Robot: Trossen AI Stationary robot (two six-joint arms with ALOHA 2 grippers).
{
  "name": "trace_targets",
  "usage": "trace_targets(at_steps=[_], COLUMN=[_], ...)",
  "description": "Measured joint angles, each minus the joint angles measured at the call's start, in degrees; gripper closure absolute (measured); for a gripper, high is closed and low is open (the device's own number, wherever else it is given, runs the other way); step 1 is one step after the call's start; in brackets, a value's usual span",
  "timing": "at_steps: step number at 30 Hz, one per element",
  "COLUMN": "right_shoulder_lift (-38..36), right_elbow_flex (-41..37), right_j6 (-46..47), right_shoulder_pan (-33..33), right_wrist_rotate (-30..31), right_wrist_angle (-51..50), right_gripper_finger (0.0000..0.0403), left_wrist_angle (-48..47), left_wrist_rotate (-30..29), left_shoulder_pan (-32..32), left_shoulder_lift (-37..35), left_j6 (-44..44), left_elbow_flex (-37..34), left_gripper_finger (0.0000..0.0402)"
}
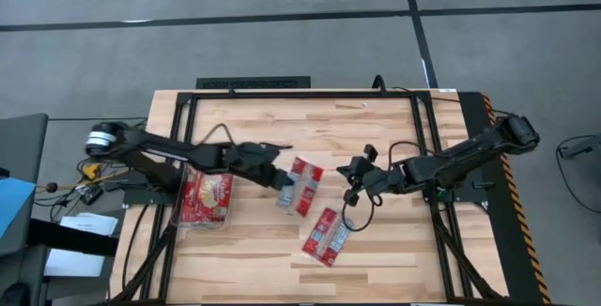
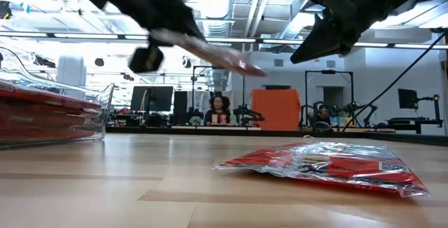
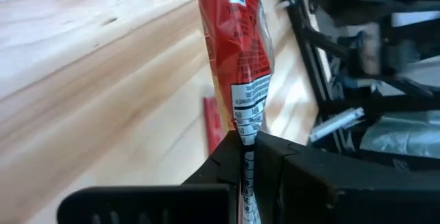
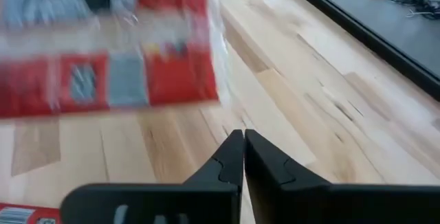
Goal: Sort popcorn bags into baskets
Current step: Put the red popcorn bag into the transparent bin
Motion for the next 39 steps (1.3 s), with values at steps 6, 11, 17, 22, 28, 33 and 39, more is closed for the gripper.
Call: trace_targets(at_steps=[6,11,17,22,28,33,39], right_shoulder_lift=[1.04,2.10,2.74,2.71,2.71,2.71,2.71], right_elbow_flex=[-0.02,-0.11,0.02,0.02,0.02,0.02,0.04], right_j6=[0.02,0.02,0.09,0.15,2.37,2.45,2.61], right_shoulder_pan=[0.07,0.07,0.07,0.07,0.07,0.07,0.07], right_wrist_rotate=[-0.05,-0.11,-0.19,-0.19,-0.21,-0.20,-0.19], right_wrist_angle=[-0.13,0.01,1.79,2.57,2.44,2.41,2.40], right_gripper_finger=[0.0366,0.0382,0.0380,0.0365,0.0374,0.0386,0.0372], left_wrist_angle=[-16.39,-31.61,-47.88,-53.84,-60.75,-67.43,-75.46], left_wrist_rotate=[-3.15,-9.01,-17.50,-22.25,-22.12,-22.22,-27.32], left_shoulder_pan=[-2.38,-5.78,-11.80,-17.52,-22.61,-26.84,-30.40], left_shoulder_lift=[-15.98,-29.67,-42.81,-48.64,-50.27,-50.02,-52.01], left_j6=[-0.78,-4.29,-12.28,-17.57,-22.22,-27.16,-32.91], left_elbow_flex=[0.03,0.04,0.04,0.04,0.07,0.09,0.10], left_gripper_finger=[0.0401,0.0401,0.0401,0.0401,0.0401,0.0401,0.0401])
